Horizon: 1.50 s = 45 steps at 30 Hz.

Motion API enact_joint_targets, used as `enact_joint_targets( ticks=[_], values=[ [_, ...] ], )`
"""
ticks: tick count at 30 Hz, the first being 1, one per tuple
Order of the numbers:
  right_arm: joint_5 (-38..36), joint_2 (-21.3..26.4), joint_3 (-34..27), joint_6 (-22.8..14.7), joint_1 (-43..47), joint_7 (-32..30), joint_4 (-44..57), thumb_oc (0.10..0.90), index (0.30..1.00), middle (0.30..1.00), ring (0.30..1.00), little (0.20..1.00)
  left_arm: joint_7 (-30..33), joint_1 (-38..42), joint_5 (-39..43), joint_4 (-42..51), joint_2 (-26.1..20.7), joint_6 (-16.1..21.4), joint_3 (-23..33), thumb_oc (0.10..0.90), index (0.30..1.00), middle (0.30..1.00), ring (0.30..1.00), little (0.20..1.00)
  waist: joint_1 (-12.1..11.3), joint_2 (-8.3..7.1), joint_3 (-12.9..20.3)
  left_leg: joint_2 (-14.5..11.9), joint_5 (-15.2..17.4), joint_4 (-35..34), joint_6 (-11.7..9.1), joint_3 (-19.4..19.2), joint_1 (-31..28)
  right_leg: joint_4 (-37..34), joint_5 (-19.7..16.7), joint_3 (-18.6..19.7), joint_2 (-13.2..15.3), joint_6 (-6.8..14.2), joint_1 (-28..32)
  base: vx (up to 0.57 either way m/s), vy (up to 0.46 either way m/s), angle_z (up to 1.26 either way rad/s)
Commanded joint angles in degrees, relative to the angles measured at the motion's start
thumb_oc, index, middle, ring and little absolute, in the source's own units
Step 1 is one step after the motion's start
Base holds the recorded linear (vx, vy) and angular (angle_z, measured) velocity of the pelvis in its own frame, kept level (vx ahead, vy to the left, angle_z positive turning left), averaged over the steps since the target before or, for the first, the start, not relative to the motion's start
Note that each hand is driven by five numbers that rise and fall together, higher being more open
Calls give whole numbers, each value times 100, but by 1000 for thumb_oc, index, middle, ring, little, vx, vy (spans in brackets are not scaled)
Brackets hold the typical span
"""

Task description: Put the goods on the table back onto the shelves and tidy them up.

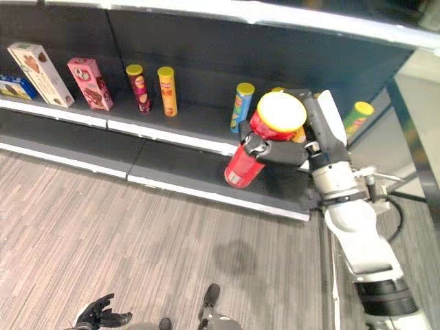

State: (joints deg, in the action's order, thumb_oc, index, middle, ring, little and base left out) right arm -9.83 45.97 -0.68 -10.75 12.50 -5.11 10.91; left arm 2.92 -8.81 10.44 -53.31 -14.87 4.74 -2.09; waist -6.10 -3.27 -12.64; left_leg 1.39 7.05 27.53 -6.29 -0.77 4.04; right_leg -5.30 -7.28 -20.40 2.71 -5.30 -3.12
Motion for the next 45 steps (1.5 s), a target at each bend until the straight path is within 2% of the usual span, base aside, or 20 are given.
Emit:
enact_joint_targets(
  ticks=[1,2,4,5,6,10,13,14,16,17,18,19,22,25,26,28,29,37,40,45],
  values=[
    [78,219,-305,-421,761,-146,335,400,300,300,300,300,13,128,164,248,-376,153,-185,800,900,900,900,900,42,-11,-25,-537,-351,-986,34,-206,407,30,650,-7,328,1081,706,98,16,30],
    [82,217,-291,-421,773,-150,329,400,300,300,300,300,13,127,164,243,-374,156,-179,800,900,900,900,900,42,-18,-21,-533,-355,-1009,35,-215,394,30,655,1,333,1083,704,333,115,30],
    [202,96,68,-395,953,-207,175,400,300,300,300,300,36,85,31,121,-406,122,-284,800,900,900,900,900,-121,55,59,-1009,-1195,-2634,-21,15,702,30,938,122,298,1186,873,401,188,-6],
    [203,98,84,-401,969,-212,161,400,300,300,300,300,38,86,31,116,-402,125,-280,800,900,900,900,900,-124,51,63,-1013,-1239,-2725,-30,0,652,30,949,130,296,1182,874,348,204,-29],
    [233,62,139,-397,998,-298,91,400,300,300,300,300,68,105,-38,28,-412,115,-339,800,900,900,900,900,-191,128,75,-1131,-1442,-3183,-148,20,922,30,1137,212,286,1206,1037,281,177,-18],
    [377,-28,216,-305,999,-254,221,400,300,300,300,300,78,53,-234,-104,-372,101,-320,800,900,900,900,900,-236,345,322,-1106,-1623,-3253,-261,-22,690,30,1165,369,389,1311,1288,330,267,-35],
    [433,-115,246,-269,1019,-214,302,400,300,300,300,300,80,35,-290,-206,-398,115,-289,800,900,900,900,900,-269,340,408,-980,-1581,-3245,-178,-118,489,30,1122,421,588,1403,1368,207,226,-50],
    [474,-219,354,-246,1110,-192,320,400,300,300,300,300,93,23,-322,-197,-471,114,-262,800,900,900,900,900,-318,309,424,-837,-1464,-3174,-39,-252,340,230,1091,511,834,1487,1366,292,388,-35],
    [574,-325,485,-230,1237,-201,310,400,300,300,300,300,128,25,-309,-189,-560,99,-187,800,900,900,900,900,-380,296,409,-703,-1293,-3082,163,-417,219,703,1046,545,1100,1570,1194,166,275,-36],
    [577,-329,491,-229,1244,-203,309,400,300,300,300,300,128,24,-309,-187,-561,97,-182,800,900,900,900,900,-392,286,406,-694,-1284,-3074,172,-438,218,735,1061,568,1118,1578,1171,75,168,-34],
    [627,-354,533,-206,1301,-185,307,400,300,300,300,300,144,9,-295,-167,-579,101,-137,800,900,900,900,900,-404,302,389,-646,-1210,-3073,246,-484,135,983,1003,565,1221,1595,1049,73,237,-29],
    [710,-401,623,-167,1399,-177,322,400,300,300,300,300,185,34,-266,-167,-638,96,-88,800,900,900,900,900,-402,338,295,-530,-1116,-3058,397,-579,39,1637,953,633,1374,1591,698,75,272,-18],
    [817,-428,708,-151,1407,-185,284,400,300,300,300,300,220,99,-231,-62,-754,112,-93,800,900,900,900,900,-357,387,129,-456,-1002,-3034,463,-570,-36,2137,630,687,1488,1572,250,10,121,-6],
    [863,-453,787,-136,1501,-216,257,400,300,300,300,300,233,135,-177,33,-760,143,-89,800,900,900,900,900,-336,432,61,-474,-958,-3047,431,-528,-39,1704,494,586,1532,1591,115,7,-59,0],
    [906,-479,884,-148,1646,-262,181,400,300,300,300,300,251,183,-99,58,-747,189,-110,800,900,900,900,900,-297,434,-30,-506,-875,-3034,368,-469,-69,999,260,533,1499,1631,-147,57,-133,12],
    [1041,-482,882,-107,1558,-332,93,400,300,300,300,300,250,151,-180,66,-794,156,-108,800,900,900,900,900,-265,305,-7,-509,-838,-2941,320,-414,-26,417,259,633,1464,1763,82,125,-191,20],
    [1186,-629,932,-24,1444,-300,208,400,300,300,300,300,222,45,-153,92,-658,145,-44,800,900,900,900,900,-273,225,55,-508,-852,-2968,306,-343,-72,230,96,555,1446,1766,263,160,-193,46],
    [1902,-940,1089,69,1424,-698,-117,400,300,300,300,300,290,-94,-32,-129,-330,119,-138,800,900,900,900,900,-357,345,118,-725,-1009,-3166,120,-112,-77,55,210,252,1240,1696,540,74,-106,23],
    [2685,-1089,1255,266,1821,-1287,-519,400,300,300,300,300,441,-85,27,-60,-295,137,-335,800,900,900,900,900,-518,453,1,-741,-1068,-3190,81,18,70,69,270,69,1247,1701,545,21,-23,27],
    [3309,-1094,1361,581,2323,-2077,-1442,400,300,300,300,300,617,-31,41,53,-335,230,-584,800,900,900,900,900,-729,602,-158,-655,-1116,-3185,85,158,313,96,268,-106,1312,1729,453,0,35,21]
  ],
)
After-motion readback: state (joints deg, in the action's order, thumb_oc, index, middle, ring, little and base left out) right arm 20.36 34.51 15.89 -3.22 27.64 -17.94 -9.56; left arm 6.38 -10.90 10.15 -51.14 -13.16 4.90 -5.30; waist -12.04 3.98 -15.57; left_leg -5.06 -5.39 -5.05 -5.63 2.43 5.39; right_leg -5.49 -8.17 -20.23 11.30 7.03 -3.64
